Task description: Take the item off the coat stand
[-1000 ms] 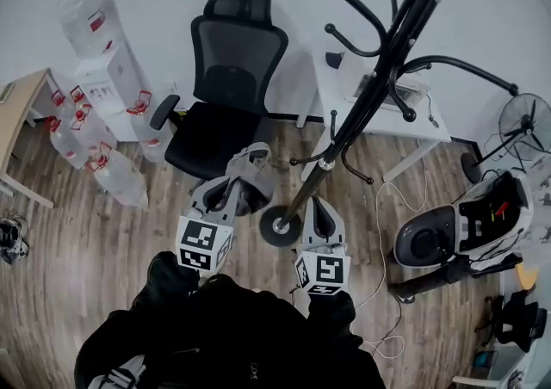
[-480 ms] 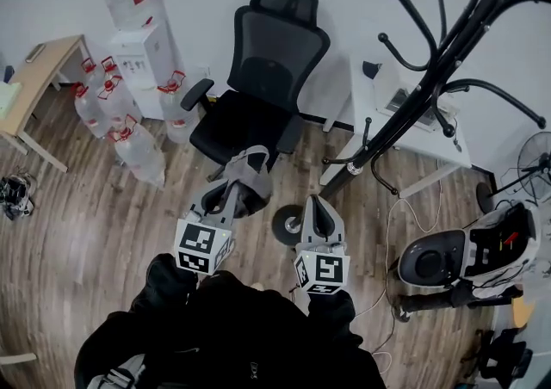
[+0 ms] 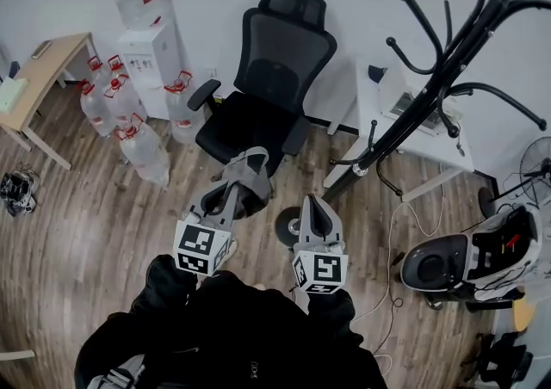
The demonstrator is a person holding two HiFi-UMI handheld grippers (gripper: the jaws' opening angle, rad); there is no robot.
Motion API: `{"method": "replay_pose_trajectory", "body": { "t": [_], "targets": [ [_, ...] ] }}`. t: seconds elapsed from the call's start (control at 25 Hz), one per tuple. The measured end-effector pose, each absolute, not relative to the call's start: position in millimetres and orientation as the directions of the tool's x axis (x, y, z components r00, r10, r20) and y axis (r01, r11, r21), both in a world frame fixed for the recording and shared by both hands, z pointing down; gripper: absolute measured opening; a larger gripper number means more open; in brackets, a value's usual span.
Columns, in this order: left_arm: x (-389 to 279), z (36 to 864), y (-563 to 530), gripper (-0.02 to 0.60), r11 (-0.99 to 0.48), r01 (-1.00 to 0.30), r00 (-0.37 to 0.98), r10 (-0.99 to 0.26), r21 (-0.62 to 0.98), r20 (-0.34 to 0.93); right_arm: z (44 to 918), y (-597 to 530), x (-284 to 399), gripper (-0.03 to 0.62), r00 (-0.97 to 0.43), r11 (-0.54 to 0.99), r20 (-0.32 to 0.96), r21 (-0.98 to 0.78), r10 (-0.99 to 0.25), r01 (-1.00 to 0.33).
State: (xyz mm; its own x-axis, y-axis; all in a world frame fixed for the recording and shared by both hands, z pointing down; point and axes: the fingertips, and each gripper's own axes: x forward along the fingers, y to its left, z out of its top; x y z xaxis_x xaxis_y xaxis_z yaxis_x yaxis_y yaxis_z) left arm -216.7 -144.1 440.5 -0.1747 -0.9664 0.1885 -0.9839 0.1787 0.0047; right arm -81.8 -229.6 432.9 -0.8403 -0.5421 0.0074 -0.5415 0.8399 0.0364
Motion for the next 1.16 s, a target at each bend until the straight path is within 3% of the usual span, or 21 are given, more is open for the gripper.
{"method": "replay_pose_trajectory", "body": {
  "t": [1.16],
  "targets": [
    [-213.9, 440.7, -145.6, 0.028, 0.158, -0.987, -0.156, -0.969, -0.005, 0.189, 436.4, -227.9, -80.7, 0.017, -0.836, 0.836, 0.021, 0.044, -0.549, -0.548]
  ]
}}
